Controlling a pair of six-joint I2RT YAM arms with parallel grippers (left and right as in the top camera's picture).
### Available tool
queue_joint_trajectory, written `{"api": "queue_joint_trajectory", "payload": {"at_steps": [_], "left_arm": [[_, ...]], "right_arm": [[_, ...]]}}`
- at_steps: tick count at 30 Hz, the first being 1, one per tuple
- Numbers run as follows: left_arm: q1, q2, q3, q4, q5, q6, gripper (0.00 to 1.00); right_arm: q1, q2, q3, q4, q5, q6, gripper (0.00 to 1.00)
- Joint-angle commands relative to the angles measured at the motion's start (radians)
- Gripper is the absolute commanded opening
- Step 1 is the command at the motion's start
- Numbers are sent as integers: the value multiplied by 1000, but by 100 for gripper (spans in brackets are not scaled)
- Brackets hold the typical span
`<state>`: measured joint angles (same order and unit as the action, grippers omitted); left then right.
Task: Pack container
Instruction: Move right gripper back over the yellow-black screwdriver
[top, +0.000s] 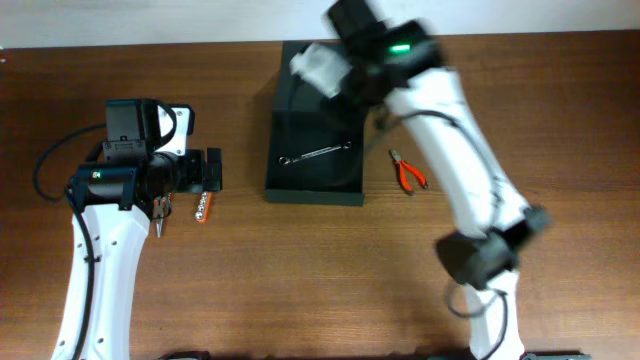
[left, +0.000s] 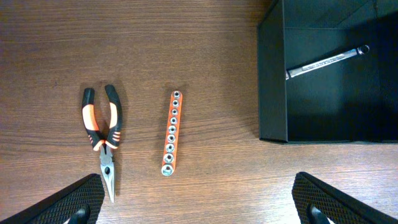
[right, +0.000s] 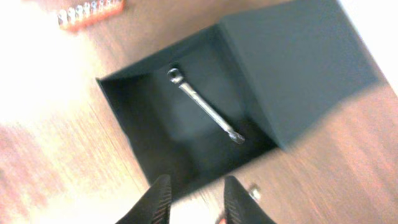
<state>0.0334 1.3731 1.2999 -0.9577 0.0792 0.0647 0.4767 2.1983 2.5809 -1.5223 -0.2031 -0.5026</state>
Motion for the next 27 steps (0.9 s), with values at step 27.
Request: {"api": "queue_joint_trajectory", "payload": {"at_steps": [27], "left_arm": [[4,7,12,1,-1,20,99]], "right_arm": [[-544,-16,-814,133,-6,491,47]]}}
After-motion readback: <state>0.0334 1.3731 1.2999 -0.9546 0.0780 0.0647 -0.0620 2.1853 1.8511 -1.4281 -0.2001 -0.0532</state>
